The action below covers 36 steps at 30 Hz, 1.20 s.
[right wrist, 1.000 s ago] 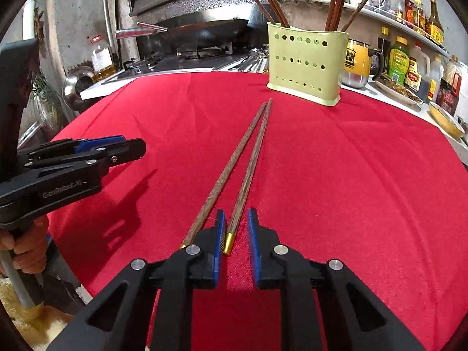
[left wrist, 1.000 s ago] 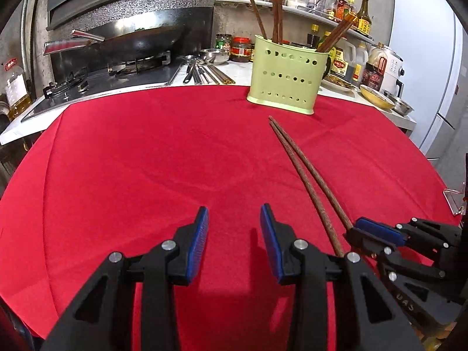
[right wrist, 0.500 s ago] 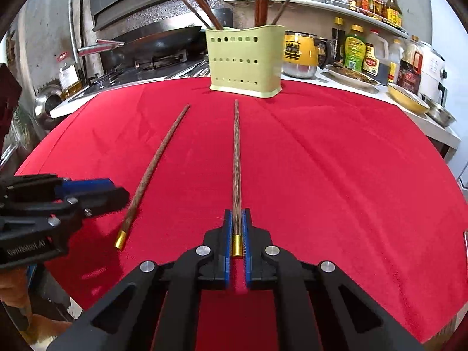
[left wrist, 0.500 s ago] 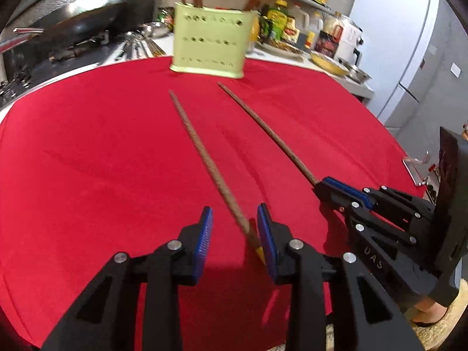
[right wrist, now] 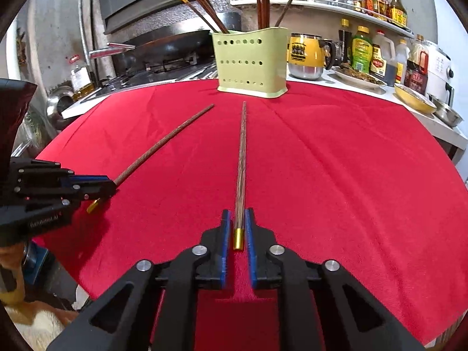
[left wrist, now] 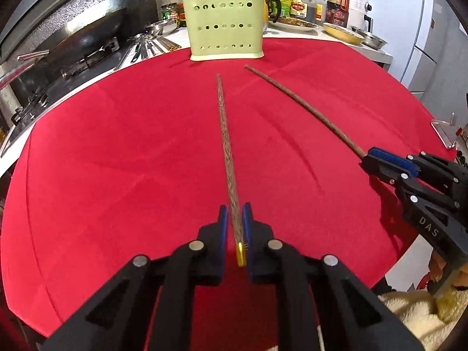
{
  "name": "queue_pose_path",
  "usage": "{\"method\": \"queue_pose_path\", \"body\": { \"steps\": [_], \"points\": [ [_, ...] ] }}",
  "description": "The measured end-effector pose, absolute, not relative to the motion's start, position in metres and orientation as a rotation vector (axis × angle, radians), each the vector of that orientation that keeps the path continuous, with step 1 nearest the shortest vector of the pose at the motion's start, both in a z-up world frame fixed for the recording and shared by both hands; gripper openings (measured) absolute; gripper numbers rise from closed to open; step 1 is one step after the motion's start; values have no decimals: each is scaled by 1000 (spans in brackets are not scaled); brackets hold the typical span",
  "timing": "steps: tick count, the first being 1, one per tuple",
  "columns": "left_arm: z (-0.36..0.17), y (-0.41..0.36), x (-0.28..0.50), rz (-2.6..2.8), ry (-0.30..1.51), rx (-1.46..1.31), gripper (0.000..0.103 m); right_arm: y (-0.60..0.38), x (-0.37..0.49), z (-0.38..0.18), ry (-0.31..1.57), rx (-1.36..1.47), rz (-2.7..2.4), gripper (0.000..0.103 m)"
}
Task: Organize utensils
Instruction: 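Close the right tool on one chopstick while the left tool grasps the other, then lift both chopsticks upright and carry them above the green holder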
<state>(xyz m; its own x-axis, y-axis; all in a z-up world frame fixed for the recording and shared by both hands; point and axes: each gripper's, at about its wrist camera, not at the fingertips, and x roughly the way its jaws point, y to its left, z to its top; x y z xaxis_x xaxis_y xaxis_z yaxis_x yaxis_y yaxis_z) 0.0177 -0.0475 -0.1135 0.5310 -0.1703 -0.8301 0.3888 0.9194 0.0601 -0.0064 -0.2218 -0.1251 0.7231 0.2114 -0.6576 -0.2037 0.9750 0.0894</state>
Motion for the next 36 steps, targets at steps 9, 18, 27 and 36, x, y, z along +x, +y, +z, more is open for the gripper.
{"method": "queue_pose_path", "body": {
  "steps": [9, 18, 27, 36],
  "points": [
    [-116, -46, 11, -320, 903, 279, 7, -220, -11, -126, 703, 22, 188, 7],
    [-50, -11, 10, -341, 673, 90, 7, -229, -16, -76, 587, 49, 195, 7],
    [41, 11, 11, -339, 405, 14, 7, -235, -14, 16, 387, 80, 244, 7],
    [56, 15, 25, -332, 360, 20, 7, -233, 7, 69, 308, 55, 247, 7]
  ]
}}
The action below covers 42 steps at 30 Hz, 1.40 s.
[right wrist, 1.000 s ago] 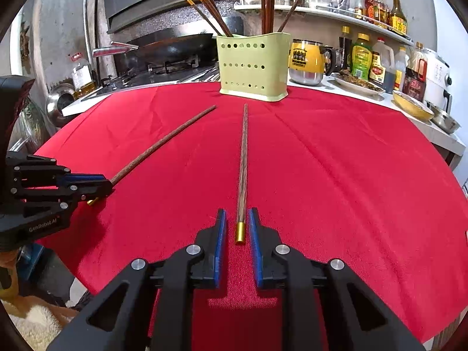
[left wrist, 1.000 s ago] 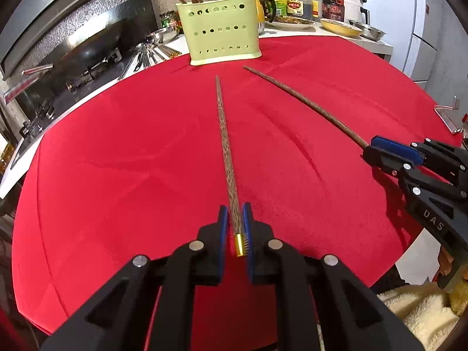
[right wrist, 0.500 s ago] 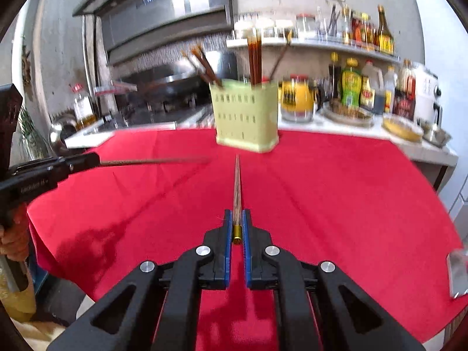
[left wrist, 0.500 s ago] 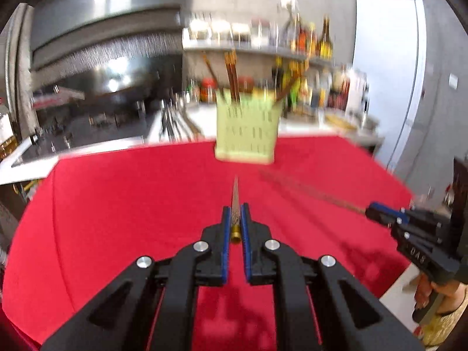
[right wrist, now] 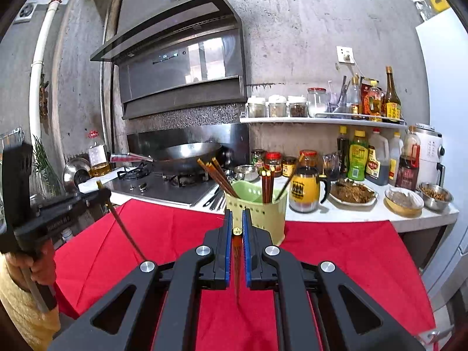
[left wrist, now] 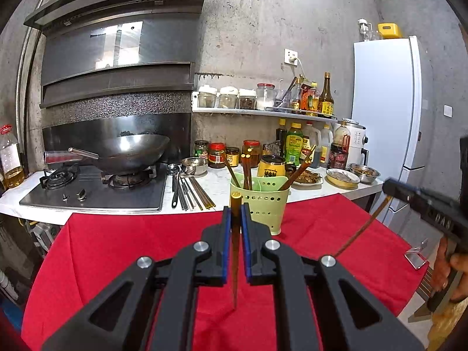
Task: Organize utensils
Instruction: 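Lift both chopsticks upright and carry them above the green holder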
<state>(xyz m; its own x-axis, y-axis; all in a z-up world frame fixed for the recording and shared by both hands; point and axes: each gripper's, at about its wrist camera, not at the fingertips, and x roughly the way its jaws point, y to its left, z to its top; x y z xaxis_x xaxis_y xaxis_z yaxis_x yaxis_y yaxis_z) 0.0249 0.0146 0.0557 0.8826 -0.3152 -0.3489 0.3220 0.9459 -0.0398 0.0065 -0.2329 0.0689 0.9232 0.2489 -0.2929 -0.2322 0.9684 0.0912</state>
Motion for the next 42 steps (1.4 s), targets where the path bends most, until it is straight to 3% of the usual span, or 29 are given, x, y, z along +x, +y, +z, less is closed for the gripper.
{"method": "queue_pose_path", "body": {
  "steps": [7, 15, 21, 31, 42],
  "points": [
    [48, 18, 29, -315, 347, 32, 7, -225, 34, 68, 316, 41, 232, 8],
    [-13, 3, 51, -343, 571, 82, 7, -216, 58, 11, 478, -3, 223, 8],
    [-25, 7, 49, -347, 602, 70, 7, -220, 43, 4, 494, -6, 210, 7],
    [30, -23, 77, -399, 464, 81, 7, -224, 73, 44, 391, 7, 220, 7],
    [120, -67, 151, -451, 311, 63, 7, -223, 131, 139, 149, -9, 192, 7]
  ]
}}
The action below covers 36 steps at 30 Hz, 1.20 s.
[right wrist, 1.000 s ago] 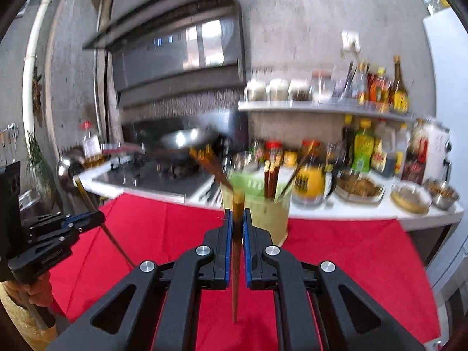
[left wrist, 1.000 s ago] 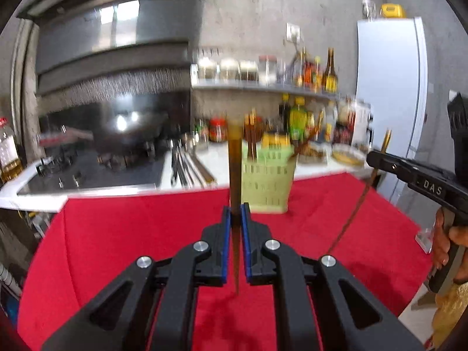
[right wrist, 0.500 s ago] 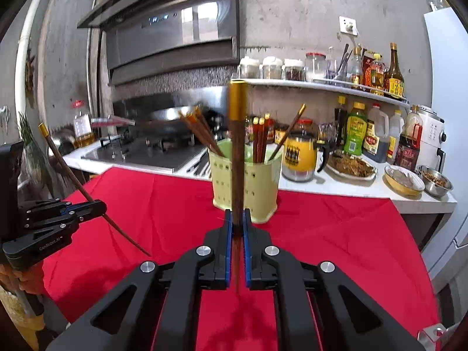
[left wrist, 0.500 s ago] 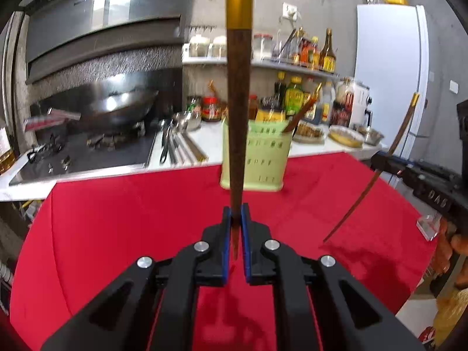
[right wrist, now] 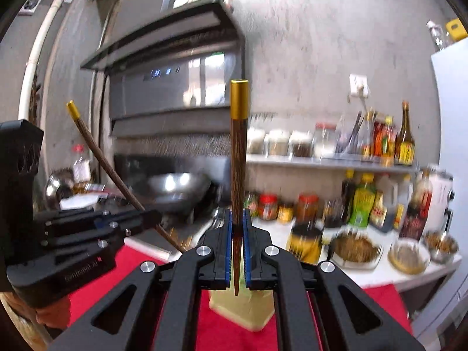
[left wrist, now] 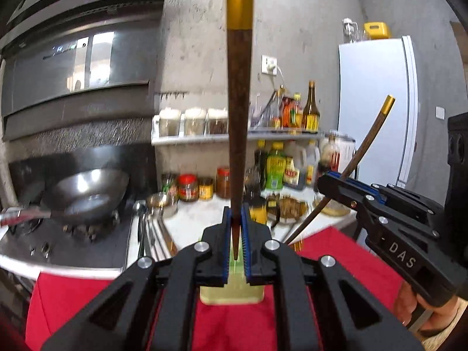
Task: Organize utensils
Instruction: 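Lift both chopsticks upright and carry them above the green holder, then open both tools to drop the chopsticks into the green holder and withdraw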
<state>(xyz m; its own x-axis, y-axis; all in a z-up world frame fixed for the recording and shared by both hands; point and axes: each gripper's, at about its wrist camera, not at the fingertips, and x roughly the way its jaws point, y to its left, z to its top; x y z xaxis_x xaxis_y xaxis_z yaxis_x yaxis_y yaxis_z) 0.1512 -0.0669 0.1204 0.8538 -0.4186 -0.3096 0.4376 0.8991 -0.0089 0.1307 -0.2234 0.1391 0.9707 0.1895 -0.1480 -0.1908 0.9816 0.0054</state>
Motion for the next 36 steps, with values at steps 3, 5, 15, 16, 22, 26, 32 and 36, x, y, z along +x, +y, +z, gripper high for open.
{"method": "queue_pose_path", "body": {
  "steps": [3, 5, 15, 16, 22, 26, 32, 36],
  "points": [
    [120, -80, 181, -443, 327, 80, 7, -234, 151, 145, 141, 11, 173, 7],
    [109, -88, 201, -440, 368, 94, 7, -240, 166, 141, 160, 20, 166, 7],
    [49, -100, 268, -411, 545, 119, 7, -233, 219, 84, 320, -20, 171, 7],
    [47, -99, 271, -414, 551, 119, 7, -232, 223, 81, 335, -25, 170, 7],
    [65, -90, 263, -421, 508, 72, 29, -232, 217, 84, 333, -42, 155, 61],
    [91, -73, 235, -395, 435, 46, 47, -239, 184, 102, 288, -41, 137, 61],
    [103, -43, 164, -258, 380, 74, 78, -248, 115, 109, 276, -52, 112, 82],
    [76, -30, 121, -192, 457, 96, 93, -253, 77, 92, 344, -22, 103, 90]
  ]
}}
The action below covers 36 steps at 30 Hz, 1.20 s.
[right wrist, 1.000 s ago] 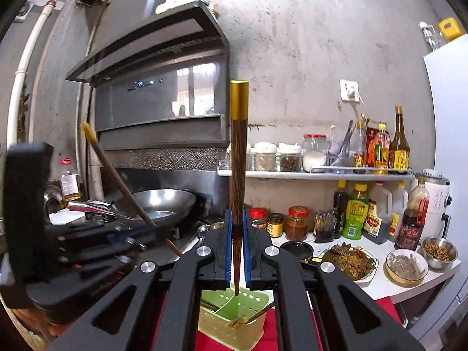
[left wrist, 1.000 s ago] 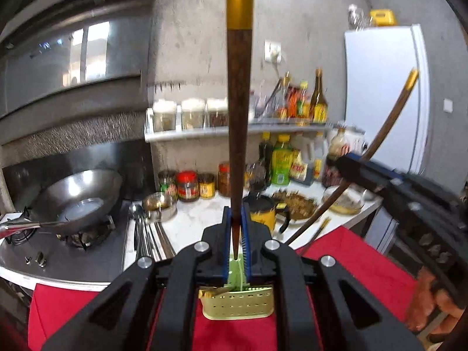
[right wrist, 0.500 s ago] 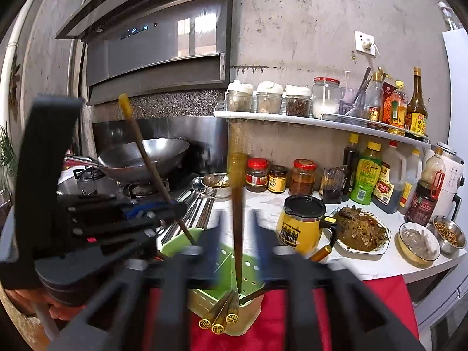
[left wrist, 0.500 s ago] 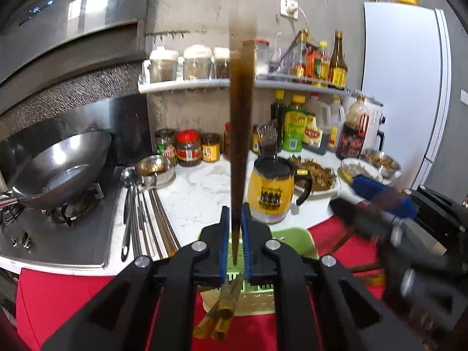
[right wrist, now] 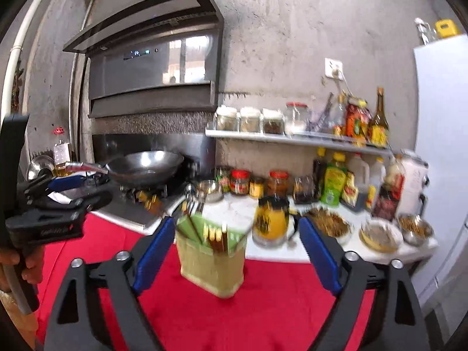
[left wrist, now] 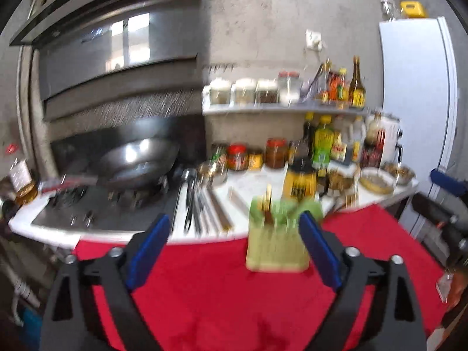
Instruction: Organize utensils
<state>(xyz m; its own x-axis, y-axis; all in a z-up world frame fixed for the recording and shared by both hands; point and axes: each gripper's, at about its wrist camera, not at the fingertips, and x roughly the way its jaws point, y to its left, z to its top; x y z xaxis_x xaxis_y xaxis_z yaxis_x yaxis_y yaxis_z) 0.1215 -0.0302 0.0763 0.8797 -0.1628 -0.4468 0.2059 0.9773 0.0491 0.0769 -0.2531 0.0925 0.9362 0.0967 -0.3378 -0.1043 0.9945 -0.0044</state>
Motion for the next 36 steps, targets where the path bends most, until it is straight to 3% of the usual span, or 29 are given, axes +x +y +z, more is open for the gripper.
{"method": "queue_pose_path", "body": {
  "steps": [1, 15, 26, 36],
  "points": [
    [68, -27, 112, -190, 480, 95, 97, -253, 71, 88, 360, -17, 105, 91],
    [13, -13, 15, -117, 631, 98, 97, -241, -9, 46, 533, -66, 45, 97],
    [9, -21, -34, -128, 694, 160, 97, -250, -51, 39, 583, -19, -35, 97],
    [9, -21, -33, -122, 700, 148, 97, -256, -54, 33, 599, -17, -59, 97]
  ]
}}
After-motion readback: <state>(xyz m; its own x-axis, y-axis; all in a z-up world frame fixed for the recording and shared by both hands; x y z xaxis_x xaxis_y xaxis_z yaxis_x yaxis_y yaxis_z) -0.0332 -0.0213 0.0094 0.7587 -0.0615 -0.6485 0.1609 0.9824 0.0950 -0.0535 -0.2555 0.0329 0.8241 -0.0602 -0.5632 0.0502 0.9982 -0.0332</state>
